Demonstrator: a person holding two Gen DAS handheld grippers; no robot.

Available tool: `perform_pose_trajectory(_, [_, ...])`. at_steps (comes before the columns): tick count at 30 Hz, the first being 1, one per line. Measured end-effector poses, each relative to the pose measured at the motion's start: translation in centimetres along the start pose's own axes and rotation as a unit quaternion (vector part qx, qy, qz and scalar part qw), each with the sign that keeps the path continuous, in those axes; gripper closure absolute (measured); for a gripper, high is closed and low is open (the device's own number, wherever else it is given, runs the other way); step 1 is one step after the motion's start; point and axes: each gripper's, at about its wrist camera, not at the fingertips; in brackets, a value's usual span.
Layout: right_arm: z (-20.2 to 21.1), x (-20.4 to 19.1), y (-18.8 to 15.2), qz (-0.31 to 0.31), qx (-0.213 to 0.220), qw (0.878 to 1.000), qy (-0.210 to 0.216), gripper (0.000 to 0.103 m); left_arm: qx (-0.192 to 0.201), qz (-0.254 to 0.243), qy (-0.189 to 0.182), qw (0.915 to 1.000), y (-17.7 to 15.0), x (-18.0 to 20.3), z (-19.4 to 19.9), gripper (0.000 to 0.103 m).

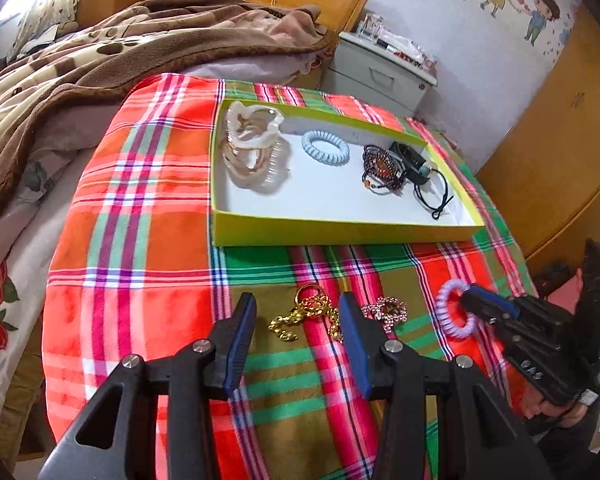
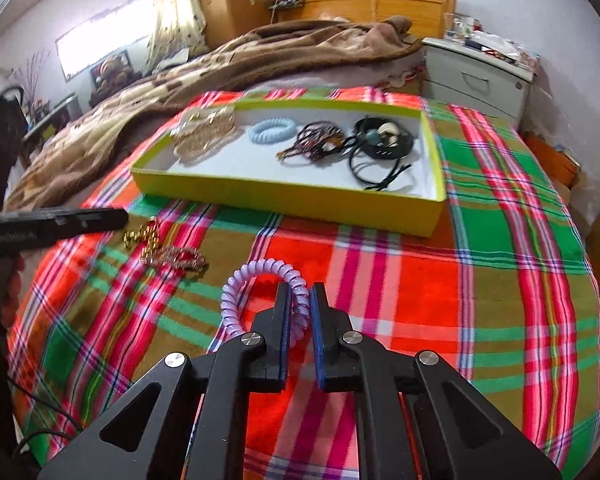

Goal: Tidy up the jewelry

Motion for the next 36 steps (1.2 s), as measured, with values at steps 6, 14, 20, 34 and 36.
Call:
perform_pose_trajectory(6, [0.2, 0.6, -0.2, -0.008, 0.005, 1.000, 0.008, 0.093, -0.012, -0.016, 0.032, 0.9993, 0.7, 1.6, -1.3, 0.058])
perform_pose_trajectory(14, [0.2, 1.0, -0.1, -0.011, 0.009, 1.000, 0.016, 0.093, -0.020, -0.029, 0.069, 0.9970, 0.9, 2.7, -2.2, 0.058])
perform_pose_trajectory(20, [0.2, 1.3, 0.0, -0.015, 0.011, 1.000, 0.019, 0.093, -0.023, -0.032, 0.078, 0.9962, 1.2, 3.0, -2.5, 0.059])
perform_pose_trajectory(34, [0.3, 1.4, 0.0, -0.016, 0.014, 1.000, 0.018, 0.093, -0.016, -0.032, 0.107, 0.9936, 0.8, 2.7, -2.4, 0.081])
perform_pose_trajectory(36, [0.3, 1.5, 0.0, -0.017, 0.015, 1.000, 0.018, 0.093, -0.014, -0.030, 0.112, 0.9932, 0.6, 2.5, -2.1, 0.081])
Point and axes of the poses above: each gripper's, at about its wrist camera, not at the fingertips, and z roughly against the way its jaws point, x to its right, y to its top, and after that the axes turned 15 degrees about -x, right-handed
